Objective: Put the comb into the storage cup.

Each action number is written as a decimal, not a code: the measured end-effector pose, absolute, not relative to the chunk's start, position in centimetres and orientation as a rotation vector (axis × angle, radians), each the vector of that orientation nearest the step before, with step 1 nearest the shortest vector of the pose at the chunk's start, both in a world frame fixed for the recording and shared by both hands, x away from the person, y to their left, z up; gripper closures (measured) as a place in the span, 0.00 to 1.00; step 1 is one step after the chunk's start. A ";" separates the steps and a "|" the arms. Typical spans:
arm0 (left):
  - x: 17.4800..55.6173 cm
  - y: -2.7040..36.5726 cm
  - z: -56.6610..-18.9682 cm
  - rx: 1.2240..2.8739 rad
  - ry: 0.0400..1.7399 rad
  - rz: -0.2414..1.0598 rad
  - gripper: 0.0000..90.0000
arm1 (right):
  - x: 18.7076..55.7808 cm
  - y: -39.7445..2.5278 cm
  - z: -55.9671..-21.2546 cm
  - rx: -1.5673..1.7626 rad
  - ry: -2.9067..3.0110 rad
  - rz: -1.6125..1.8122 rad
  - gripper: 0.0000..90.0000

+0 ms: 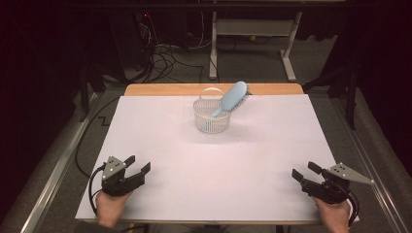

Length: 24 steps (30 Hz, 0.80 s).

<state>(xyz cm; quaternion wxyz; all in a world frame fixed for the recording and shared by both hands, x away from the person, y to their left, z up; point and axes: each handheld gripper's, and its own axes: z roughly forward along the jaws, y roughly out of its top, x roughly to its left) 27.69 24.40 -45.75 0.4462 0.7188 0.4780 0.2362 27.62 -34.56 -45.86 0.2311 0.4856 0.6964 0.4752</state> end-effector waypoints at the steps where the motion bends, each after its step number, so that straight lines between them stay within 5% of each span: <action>1: 27.7 24.4 -45.8 1.780 1.184 0.584 0.40 | 27.6 -34.5 -45.9 1.335 1.919 1.303 0.30; 24: 27.8 24.3 -45.8 1.793 1.181 0.567 0.39 | 27.0 -34.1 -46.3 1.320 1.947 1.294 0.31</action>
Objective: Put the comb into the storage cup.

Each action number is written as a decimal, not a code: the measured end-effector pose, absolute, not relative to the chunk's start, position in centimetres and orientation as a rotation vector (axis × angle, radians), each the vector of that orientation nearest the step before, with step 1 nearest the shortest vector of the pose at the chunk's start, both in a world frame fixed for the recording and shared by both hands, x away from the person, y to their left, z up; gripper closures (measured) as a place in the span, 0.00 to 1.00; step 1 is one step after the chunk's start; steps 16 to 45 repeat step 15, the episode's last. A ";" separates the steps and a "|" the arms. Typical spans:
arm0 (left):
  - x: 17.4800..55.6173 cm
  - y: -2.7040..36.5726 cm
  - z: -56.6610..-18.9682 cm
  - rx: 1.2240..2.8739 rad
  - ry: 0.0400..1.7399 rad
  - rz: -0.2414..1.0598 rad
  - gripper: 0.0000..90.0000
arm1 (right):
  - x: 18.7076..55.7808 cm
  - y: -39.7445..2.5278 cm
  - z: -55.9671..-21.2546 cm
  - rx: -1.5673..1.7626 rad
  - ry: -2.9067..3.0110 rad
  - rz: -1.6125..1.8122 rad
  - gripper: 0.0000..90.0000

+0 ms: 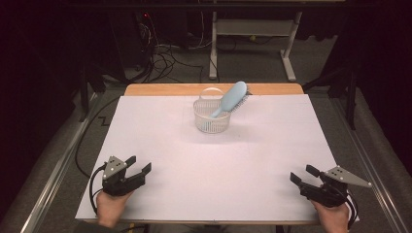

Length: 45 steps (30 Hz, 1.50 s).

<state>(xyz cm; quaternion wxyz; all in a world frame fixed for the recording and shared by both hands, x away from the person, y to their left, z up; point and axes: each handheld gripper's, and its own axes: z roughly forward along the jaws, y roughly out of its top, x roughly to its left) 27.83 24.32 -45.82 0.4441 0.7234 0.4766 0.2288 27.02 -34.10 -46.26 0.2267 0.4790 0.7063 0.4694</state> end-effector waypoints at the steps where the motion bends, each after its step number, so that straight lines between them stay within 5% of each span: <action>1: 27.8 24.3 -45.8 1.795 1.180 0.566 0.39 | 27.0 -34.0 -46.3 1.314 1.948 1.292 0.31; 45: 28.0 24.2 -45.8 1.798 1.176 0.566 0.39 | 27.0 -33.9 -46.3 1.304 1.962 1.289 0.31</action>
